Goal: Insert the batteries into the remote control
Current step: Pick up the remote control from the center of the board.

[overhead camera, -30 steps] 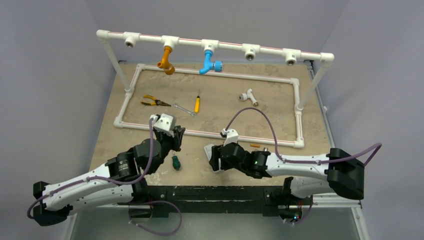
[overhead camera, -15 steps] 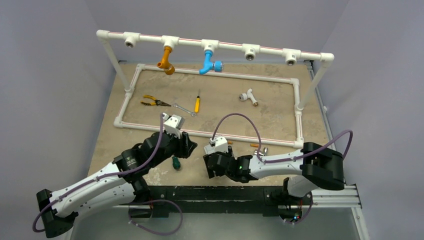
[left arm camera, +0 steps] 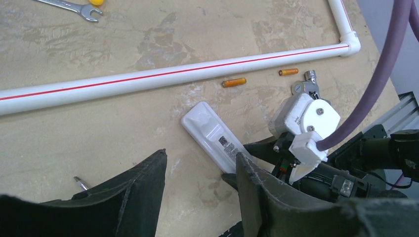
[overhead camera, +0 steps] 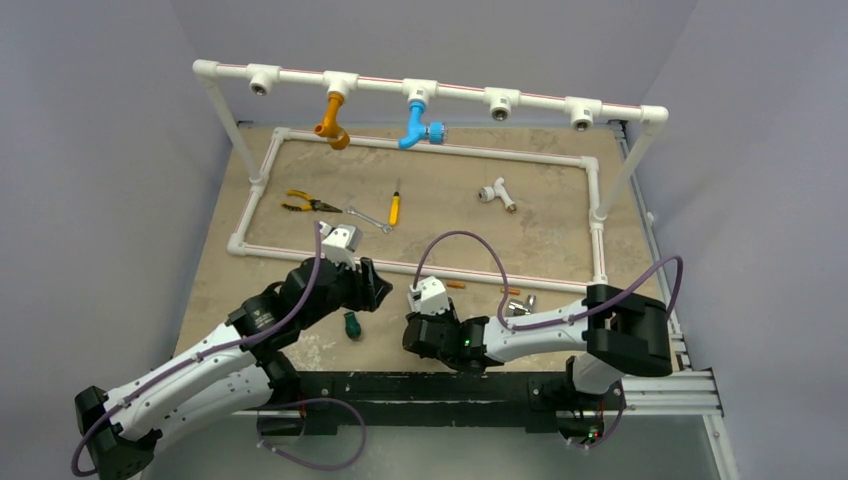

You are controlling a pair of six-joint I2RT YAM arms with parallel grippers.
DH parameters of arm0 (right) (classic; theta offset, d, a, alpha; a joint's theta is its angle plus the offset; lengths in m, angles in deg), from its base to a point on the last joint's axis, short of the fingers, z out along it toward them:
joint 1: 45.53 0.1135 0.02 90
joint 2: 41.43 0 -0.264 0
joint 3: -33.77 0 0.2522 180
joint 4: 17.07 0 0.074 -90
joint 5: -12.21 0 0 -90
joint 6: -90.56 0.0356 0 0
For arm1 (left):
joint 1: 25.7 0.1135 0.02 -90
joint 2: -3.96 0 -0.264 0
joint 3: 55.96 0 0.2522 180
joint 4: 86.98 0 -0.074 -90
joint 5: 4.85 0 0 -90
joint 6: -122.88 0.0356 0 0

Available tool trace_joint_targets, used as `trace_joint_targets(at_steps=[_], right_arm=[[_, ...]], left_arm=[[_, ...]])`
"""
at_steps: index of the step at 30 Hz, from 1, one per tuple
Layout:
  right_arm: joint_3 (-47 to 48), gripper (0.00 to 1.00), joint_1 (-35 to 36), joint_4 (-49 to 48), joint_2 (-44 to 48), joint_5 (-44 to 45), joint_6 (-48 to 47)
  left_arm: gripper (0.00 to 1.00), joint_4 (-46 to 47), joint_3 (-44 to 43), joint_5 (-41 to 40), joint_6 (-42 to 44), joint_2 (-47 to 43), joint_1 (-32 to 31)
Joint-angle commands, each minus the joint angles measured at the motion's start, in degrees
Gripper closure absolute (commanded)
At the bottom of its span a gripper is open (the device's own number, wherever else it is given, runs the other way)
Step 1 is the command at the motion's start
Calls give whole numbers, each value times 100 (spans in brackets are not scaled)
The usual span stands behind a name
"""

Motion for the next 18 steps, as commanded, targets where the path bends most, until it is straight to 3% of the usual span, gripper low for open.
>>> trace_joint_targets(at_steps=[1, 4, 7, 9, 18], right_arm=[[-138, 55, 44, 334, 108, 206, 219], [-155, 65, 48, 413, 185, 234, 259], [-349, 88, 42, 179, 623, 150, 93], [-443, 96, 47, 75, 917, 107, -40], [-762, 100, 50, -400, 2387, -173, -772]], left_arm=[[48, 6, 30, 134, -268, -38, 133], [47, -11, 24, 147, -365, -3, 163], [46, -30, 42, 136, -531, 39, 216], [46, 14, 45, 218, -649, 91, 252], [34, 827, 231, 925, -1617, 245, 311]])
